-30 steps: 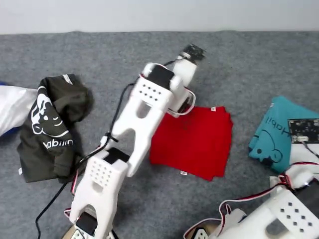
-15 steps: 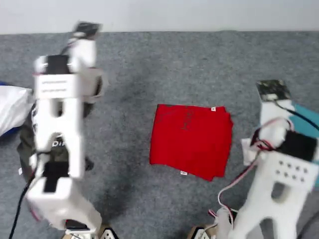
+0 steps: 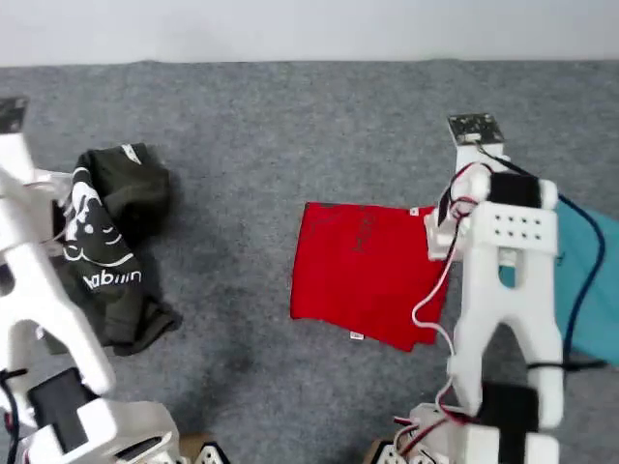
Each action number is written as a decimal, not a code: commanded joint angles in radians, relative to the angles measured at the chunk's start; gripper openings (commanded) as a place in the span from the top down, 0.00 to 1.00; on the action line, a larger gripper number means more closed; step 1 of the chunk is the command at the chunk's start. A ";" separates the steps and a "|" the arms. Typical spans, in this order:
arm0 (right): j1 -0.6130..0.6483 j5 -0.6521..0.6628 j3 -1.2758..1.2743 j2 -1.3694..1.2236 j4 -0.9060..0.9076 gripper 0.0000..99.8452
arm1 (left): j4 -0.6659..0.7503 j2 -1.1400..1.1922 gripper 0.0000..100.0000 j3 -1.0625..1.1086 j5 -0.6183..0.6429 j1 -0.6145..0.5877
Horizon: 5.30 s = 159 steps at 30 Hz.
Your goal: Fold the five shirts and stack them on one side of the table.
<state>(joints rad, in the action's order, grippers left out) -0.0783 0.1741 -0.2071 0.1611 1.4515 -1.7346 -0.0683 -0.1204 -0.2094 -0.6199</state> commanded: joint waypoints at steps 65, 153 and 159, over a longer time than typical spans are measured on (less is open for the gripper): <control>0.033 -0.133 0.451 -0.584 -0.064 1.00 | 0.040 -0.046 1.00 0.136 -0.014 -0.092; -0.073 0.095 0.299 -0.558 0.275 0.99 | -0.011 -0.054 1.00 0.136 -0.012 -0.094; 0.012 0.087 0.298 -0.383 0.294 0.99 | -0.011 -0.054 1.00 0.136 -0.012 -0.094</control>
<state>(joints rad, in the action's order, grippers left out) -0.1074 0.2585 0.0890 -0.3406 1.7308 -1.7254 -0.0683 0.0176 -0.2110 -0.7119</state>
